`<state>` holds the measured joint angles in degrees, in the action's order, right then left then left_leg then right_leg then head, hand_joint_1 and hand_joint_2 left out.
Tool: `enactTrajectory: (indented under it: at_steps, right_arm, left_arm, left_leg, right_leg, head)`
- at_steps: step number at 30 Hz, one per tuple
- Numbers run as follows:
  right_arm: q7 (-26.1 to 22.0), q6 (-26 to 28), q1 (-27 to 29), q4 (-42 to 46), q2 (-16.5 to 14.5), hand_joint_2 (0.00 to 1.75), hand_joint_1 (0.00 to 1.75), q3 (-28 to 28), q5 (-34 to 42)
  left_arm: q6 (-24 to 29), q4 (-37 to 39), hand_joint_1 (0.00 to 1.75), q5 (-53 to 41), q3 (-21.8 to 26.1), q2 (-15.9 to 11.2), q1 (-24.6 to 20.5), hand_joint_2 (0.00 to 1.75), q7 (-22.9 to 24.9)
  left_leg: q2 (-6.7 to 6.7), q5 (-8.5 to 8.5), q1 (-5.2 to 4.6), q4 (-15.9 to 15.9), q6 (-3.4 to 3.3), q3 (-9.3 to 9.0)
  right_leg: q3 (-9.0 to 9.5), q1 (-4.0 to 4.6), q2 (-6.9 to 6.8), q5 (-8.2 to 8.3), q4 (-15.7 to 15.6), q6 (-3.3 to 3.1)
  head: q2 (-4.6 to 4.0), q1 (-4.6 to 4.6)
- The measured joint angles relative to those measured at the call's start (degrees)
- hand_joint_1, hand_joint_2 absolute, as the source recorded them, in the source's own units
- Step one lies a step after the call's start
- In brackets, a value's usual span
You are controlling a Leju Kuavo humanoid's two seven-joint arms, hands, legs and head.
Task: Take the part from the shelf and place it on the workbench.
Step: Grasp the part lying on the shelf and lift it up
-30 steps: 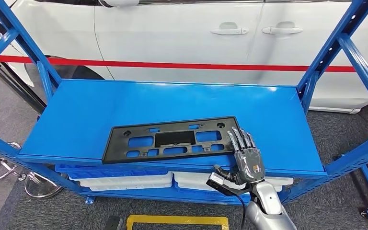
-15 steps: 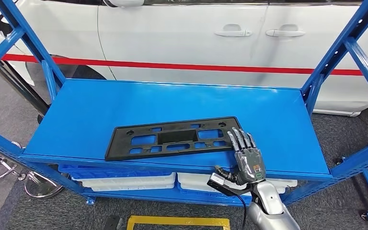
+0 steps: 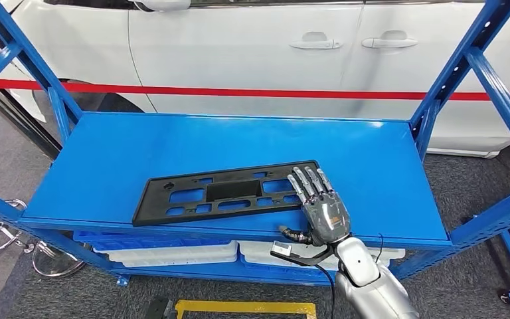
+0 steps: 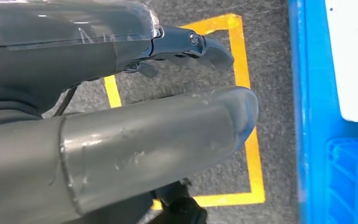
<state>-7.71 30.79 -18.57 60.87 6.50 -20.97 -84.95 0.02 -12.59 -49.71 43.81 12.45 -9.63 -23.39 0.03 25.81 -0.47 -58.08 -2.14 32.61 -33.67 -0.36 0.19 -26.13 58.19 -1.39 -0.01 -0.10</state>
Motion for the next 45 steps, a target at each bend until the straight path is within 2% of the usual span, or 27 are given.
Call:
enactTrajectory:
  at_steps: [3, 5, 6, 8, 9, 10, 11, 13, 15, 17, 20, 22, 24, 25, 26, 27, 29, 30, 31, 33, 35, 37, 39, 40, 41, 42, 45]
  right_arm:
    - [1.99, -0.01, -0.92, 0.9, 0.3, 0.0, 0.0, -0.65, -3.11]
    - [2.95, 0.0, -1.73, 1.43, 0.74, 0.0, 0.0, -1.0, -4.1]
    - [3.68, 0.0, -2.31, 1.55, 1.06, 0.0, 0.0, -1.32, -4.35]
    - [5.67, 0.0, -3.53, 1.54, 2.02, 0.0, 0.0, -2.7, -4.6]
    - [6.55, 0.0, -4.09, 1.48, 2.58, 0.0, 0.0, -3.68, -4.63]
    - [7.19, 0.01, -4.6, 1.4, 3.11, 0.0, 0.0, -4.65, -4.64]
    - [7.56, 0.01, -5.09, 1.33, 3.57, 0.0, 0.0, -5.49, -4.64]
    - [7.88, 0.01, -6.01, 1.27, 4.24, 0.0, 0.0, -6.6, -4.63]
    - [8.0, 0.01, -6.72, 1.24, 4.58, 0.0, 0.0, -7.3, -4.64]
    - [8.05, 0.01, -7.06, 1.15, 4.72, 0.0, 0.0, -7.9, -4.65]
    - [8.04, 0.01, -8.05, 0.73, 5.14, 0.0, 0.0, -9.01, -4.64]
    - [7.82, 0.01, -9.21, 0.3, 5.35, 0.0, 0.0, -9.68, -4.59]
    - [6.99, 0.01, -9.81, -0.32, 5.41, 0.0, 0.0, -10.0, -4.17]
    - [6.43, 0.01, -9.84, -0.68, 5.41, 0.0, 0.0, -10.15, -3.83]
    - [5.93, 0.01, -9.79, -1.02, 5.41, 0.0, 0.0, -10.27, -3.5]
    - [5.57, 0.01, -9.71, -1.31, 5.41, 0.0, 0.0, -10.38, -3.22]
    - [5.26, 0.01, -9.61, -1.72, 5.42, 0.0, 0.0, -10.49, -2.89]
    - [5.23, 0.01, -9.55, -1.93, 5.44, 0.0, 0.0, -10.49, -2.77]
    - [5.22, 0.01, -9.44, -2.14, 5.45, 0.0, 0.0, -10.49, -2.7]
    - [5.12, 0.01, -9.09, -2.55, 5.48, 0.0, 0.0, -10.52, -2.4]
    - [4.77, 0.01, -8.75, -2.82, 5.48, 0.0, 0.0, -10.49, -0.61]
    - [4.25, 0.01, -8.31, -2.96, 5.42, 0.0, 0.0, -9.99, 3.09]
    - [3.58, 0.01, -7.27, -2.96, 5.34, 0.0, 0.0, -8.77, 6.46]
    - [3.13, 0.01, -6.54, -2.82, 5.33, 0.0, 0.0, -7.87, 7.52]
    - [2.59, 0.01, -5.77, -2.56, 5.33, 0.0, 0.0, -6.8, 8.27]
    - [1.85, 0.01, -5.04, -2.04, 5.33, 0.0, 0.0, -5.54, 8.91]
    - [-1.28, 0.01, -2.79, 0.72, 5.27, 0.0, 0.0, -1.09, 10.38]
  left_arm:
    - [0.0, 0.0, 0.0, -0.01, -0.03, 0.03, -0.03, 0.0, 0.13]
    - [0.0, 0.0, 0.0, 0.0, -0.05, 0.1, -0.04, 0.0, 0.19]
    - [0.0, 0.0, 0.0, -0.01, -0.07, 0.16, -0.1, 0.0, 0.22]
    - [0.0, 0.0, 0.0, -0.02, -0.08, 0.28, -0.2, 0.0, 0.28]
    - [0.0, 0.0, 0.0, -0.02, -0.09, 0.32, -0.22, 0.0, 0.31]
    - [0.0, 0.0, 0.0, -0.02, -0.1, 0.36, -0.2, 0.0, 0.33]
    - [0.0, 0.0, 0.0, -0.02, -0.11, 0.41, -0.15, 0.0, 0.34]
    - [0.0, 0.0, 0.0, -0.02, -0.14, 0.52, -0.09, 0.0, 0.35]
    - [-0.01, 0.0, 0.0, -0.02, -0.19, 0.63, -0.2, 0.0, 0.35]
    - [-0.01, 0.0, 0.0, -0.02, -0.25, 0.67, -0.36, 0.0, 0.35]
    - [-0.05, 0.0, 0.0, 0.01, -0.33, 0.64, -0.4, 0.0, 0.34]
    - [-0.1, 0.0, 0.0, 0.12, -0.36, 0.64, -0.43, 0.0, 0.33]
    - [-0.13, 0.0, 0.0, 0.31, -0.38, 0.69, -0.4, 0.0, 0.33]
    - [-0.13, 0.0, 0.0, 0.38, -0.38, 0.7, -0.35, 0.0, 0.33]
    - [-0.13, 0.0, 0.0, 0.43, -0.38, 0.71, -0.31, 0.0, 0.33]
    - [-0.09, 0.0, 0.0, 0.45, -0.38, 0.72, -0.3, 0.0, 0.32]
    - [-0.02, 0.0, 0.0, 0.49, -0.37, 0.72, -0.39, 0.0, 0.28]
    - [0.01, 0.0, 0.0, 0.51, -0.37, 0.72, -0.46, 0.0, 0.26]
    - [0.02, 0.0, 0.0, 0.52, -0.37, 0.72, -0.52, 0.0, 0.22]
    - [0.03, 0.0, 0.0, 0.55, -0.36, 0.73, -0.52, 0.0, 0.19]
    - [0.08, 0.0, 0.0, 0.61, -0.36, 0.78, -0.47, 0.0, 0.17]
    - [0.12, 0.0, 0.0, 0.72, -0.36, 0.83, -0.52, 0.0, 0.16]
    - [0.14, 0.0, 0.0, 0.83, -0.36, 0.84, -0.5, 0.0, 0.16]
    - [0.15, 0.0, 0.0, 0.9, -0.36, 0.84, -0.42, 0.0, 0.16]
    - [0.16, 0.0, 0.0, 0.95, -0.36, 0.84, -0.3, 0.0, 0.17]
    - [0.17, 0.0, 0.0, 1.01, -0.36, 0.85, -0.18, 0.0, 0.18]
    - [0.24, 0.0, 0.0, 1.21, -0.36, 0.86, 0.01, 0.0, 0.19]
  left_leg:
    - [-0.03, -0.18, -0.29, 1.71, -0.61, -0.6]
    - [0.08, -0.79, 0.03, 2.91, -0.79, -1.15]
    - [0.15, -1.09, 0.21, 3.46, -0.91, -1.4]
    - [0.22, -1.24, 0.2, 3.57, -1.11, -1.42]
    - [0.21, -1.19, 0.18, 3.43, -1.12, -1.35]
    - [0.19, -1.08, 0.17, 3.21, -1.1, -1.3]
    - [0.16, -0.89, 0.2, 2.91, -1.04, -1.26]
    - [0.09, -0.31, 0.31, 2.07, -0.72, -1.24]
    - [0.03, 0.29, 0.31, 1.21, -0.17, -0.95]
    - [-0.02, 0.54, 0.21, 0.71, 0.31, -0.56]
    - [-0.1, 1.54, 0.1, -0.53, 0.97, -0.04]
    - [-0.11, 4.35, 0.32, -5.33, 1.68, 2.11]
    - [-0.09, 7.49, 0.64, -12.91, 2.21, 5.77]
    - [-0.08, 7.98, 0.73, -15.36, 2.3, 7.08]
    - [-0.08, 7.4, 0.75, -15.76, 2.23, 7.47]
    - [-0.09, 5.79, 0.71, -13.85, 2.0, 6.76]
    - [-0.11, 1.81, 0.45, -6.07, 0.96, 3.26]
    - [-0.1, 0.61, 0.25, -2.61, 0.41, 1.65]
    - [-0.1, 0.08, 0.06, -0.44, -0.03, 0.64]
    - [-0.13, 0.03, -0.16, 0.77, -0.42, 0.19]
    - [-0.09, -0.69, 0.22, 2.04, -0.67, -0.38]
    - [0.06, -1.41, 0.57, 3.29, -0.91, -1.01]
    - [0.1, -1.46, 0.48, 3.33, -1.07, -1.01]
    - [0.06, -1.39, 0.48, 3.19, -1.07, -0.95]
    - [0.0, -1.25, 0.5, 2.98, -1.03, -0.91]
    - [-0.05, -1.05, 0.54, 2.67, -0.9, -0.88]
    - [-0.17, 0.04, 0.56, 1.08, -0.07, -0.62]
  right_leg:
    - [-0.1, -0.12, -0.12, 0.2, -0.3, 0.89]
    - [-0.5, 0.0, -0.12, -0.83, 0.92, 1.44]
    - [-1.44, 0.04, -0.11, -2.22, 3.09, 1.67]
    - [-4.83, -0.13, -0.12, -5.85, 10.29, 2.05]
    - [-6.43, -0.23, -0.13, -6.95, 13.49, 2.24]
    - [-7.3, -0.35, -0.14, -7.0, 15.11, 2.4]
    - [-7.04, -0.46, -0.15, -5.84, 14.39, 2.52]
    - [-3.9, -0.64, -0.17, -1.88, 7.62, 2.55]
    - [-1.12, -0.53, -0.11, 0.03, 1.92, 2.19]
    - [-0.8, -0.31, -0.04, -0.15, 1.06, 1.55]
    - [-0.95, -0.63, -0.06, -0.01, 0.97, 0.63]
    - [-0.93, -0.83, -0.1, 0.07, 0.86, 0.16]
    - [-0.97, -0.77, -0.14, 0.04, 0.87, -0.03]
    - [-0.97, -0.72, -0.16, 0.03, 0.88, -0.04]
    - [-0.95, -0.66, -0.16, 0.01, 0.89, -0.05]
    - [-0.91, -0.57, -0.14, 0.0, 0.89, -0.04]
    - [-0.77, -0.37, -0.08, -0.01, 0.84, 0.0]
    - [-0.76, -0.3, -0.06, 0.0, 0.8, 0.12]
    - [-0.8, -0.3, -0.07, 0.05, 0.74, 0.32]
    - [-0.82, -0.37, -0.14, 0.26, 0.43, 0.94]
    - [-0.72, -0.36, -0.17, 0.01, 0.47, 1.55]
    - [-2.23, -0.36, -0.15, -2.44, 4.08, 1.99]
    - [-5.61, -0.48, -0.15, -6.01, 11.26, 2.4]
    - [-6.98, -0.55, -0.15, -6.87, 14.04, 2.61]
    - [-7.52, -0.65, -0.16, -6.64, 15.01, 2.79]
    - [-6.95, -0.78, -0.17, -5.32, 13.75, 2.94]
    - [-1.97, -1.03, -0.18, -0.62, 3.76, 2.85]
  head:
    - [0.0, -0.02]
    - [0.0, 0.03]
    - [0.0, 0.05]
    - [0.0, 0.08]
    - [0.0, 0.07]
    - [0.01, 0.08]
    - [0.01, 0.08]
    - [0.01, 0.08]
    - [0.0, 0.07]
    - [0.0, 0.05]
    - [0.01, 0.01]
    - [0.01, -0.06]
    - [0.0, -0.09]
    - [0.0, -0.09]
    - [0.01, -0.09]
    - [0.01, -0.09]
    - [0.01, -0.09]
    - [0.01, -0.09]
    - [0.01, -0.08]
    - [0.01, -0.09]
    - [0.0, -0.07]
    - [-0.01, -0.04]
    - [-0.01, -0.04]
    - [-0.01, -0.04]
    - [0.0, -0.03]
    - [0.01, -0.03]
    - [0.0, -0.06]
